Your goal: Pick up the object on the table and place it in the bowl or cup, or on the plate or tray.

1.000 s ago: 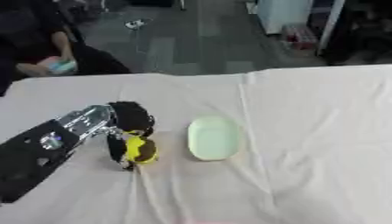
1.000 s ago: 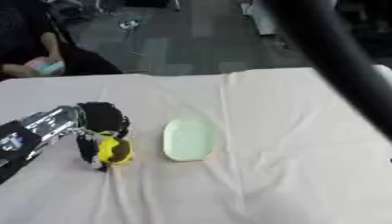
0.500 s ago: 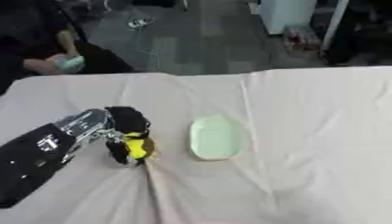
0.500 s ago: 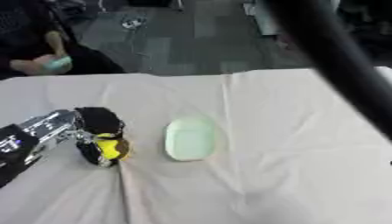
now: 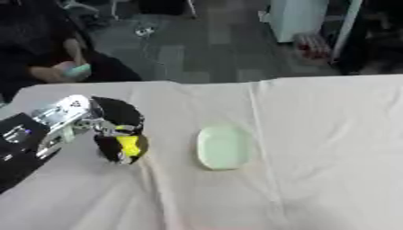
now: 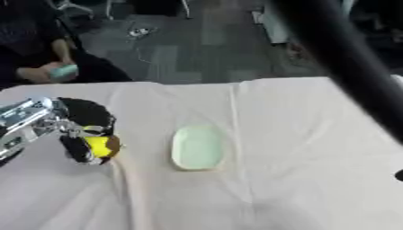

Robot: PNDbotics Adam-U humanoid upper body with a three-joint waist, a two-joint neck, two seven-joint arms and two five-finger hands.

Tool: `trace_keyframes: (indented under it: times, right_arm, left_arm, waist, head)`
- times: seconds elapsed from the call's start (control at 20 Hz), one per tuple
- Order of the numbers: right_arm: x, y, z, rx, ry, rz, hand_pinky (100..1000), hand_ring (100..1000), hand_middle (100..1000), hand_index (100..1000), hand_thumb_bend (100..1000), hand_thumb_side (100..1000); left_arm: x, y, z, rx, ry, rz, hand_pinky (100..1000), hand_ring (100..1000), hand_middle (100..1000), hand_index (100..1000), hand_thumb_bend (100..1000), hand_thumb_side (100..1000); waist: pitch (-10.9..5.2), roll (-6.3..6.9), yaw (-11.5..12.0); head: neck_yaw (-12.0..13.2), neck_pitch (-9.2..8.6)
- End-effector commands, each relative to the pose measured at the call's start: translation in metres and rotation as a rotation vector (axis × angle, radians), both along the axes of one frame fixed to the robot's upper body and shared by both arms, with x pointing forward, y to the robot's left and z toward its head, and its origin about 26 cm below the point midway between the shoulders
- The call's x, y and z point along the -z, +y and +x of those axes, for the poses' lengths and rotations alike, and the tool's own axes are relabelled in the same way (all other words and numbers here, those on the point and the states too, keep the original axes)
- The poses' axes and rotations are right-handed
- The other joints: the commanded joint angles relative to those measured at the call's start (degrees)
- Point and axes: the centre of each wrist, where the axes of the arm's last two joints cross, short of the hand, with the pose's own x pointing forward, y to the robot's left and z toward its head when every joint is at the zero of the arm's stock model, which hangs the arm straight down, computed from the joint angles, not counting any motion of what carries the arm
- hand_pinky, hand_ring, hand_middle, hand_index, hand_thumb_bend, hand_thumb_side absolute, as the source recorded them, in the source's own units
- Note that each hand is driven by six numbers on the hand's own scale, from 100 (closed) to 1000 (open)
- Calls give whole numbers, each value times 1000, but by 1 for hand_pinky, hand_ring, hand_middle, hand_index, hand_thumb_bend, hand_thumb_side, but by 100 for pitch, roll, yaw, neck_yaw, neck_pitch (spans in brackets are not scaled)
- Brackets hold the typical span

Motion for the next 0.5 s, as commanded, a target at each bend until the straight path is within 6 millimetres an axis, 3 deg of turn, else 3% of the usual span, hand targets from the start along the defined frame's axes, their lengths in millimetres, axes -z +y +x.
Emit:
trace_keyframes:
  times: [0.05,0.25,0.5]
  right_arm:
    - [-5,-1,-1,2,-14,-11,213,491,572,333,245,1000]
    - [-5,-1,-1,-3,-15,-13,214,492,571,328,237,1000]
    - [-9,1,2,-24,-28,-17,215,492,571,328,222,1000]
  left_arm:
    - [-31,3,-6,-4,-28,-13,100,100,117,300,100,566]
    - [-43,-9,-7,60,-125,-94,100,100,115,295,100,557]
    - [-42,-24,4,159,-238,-167,100,100,114,292,100,554]
  waist:
    - [-77,5,13]
    - [-82,3,-7]
    - [-65,11,-112]
  head:
    - [-85,-107]
    - [-80,-169]
    - [16,-237]
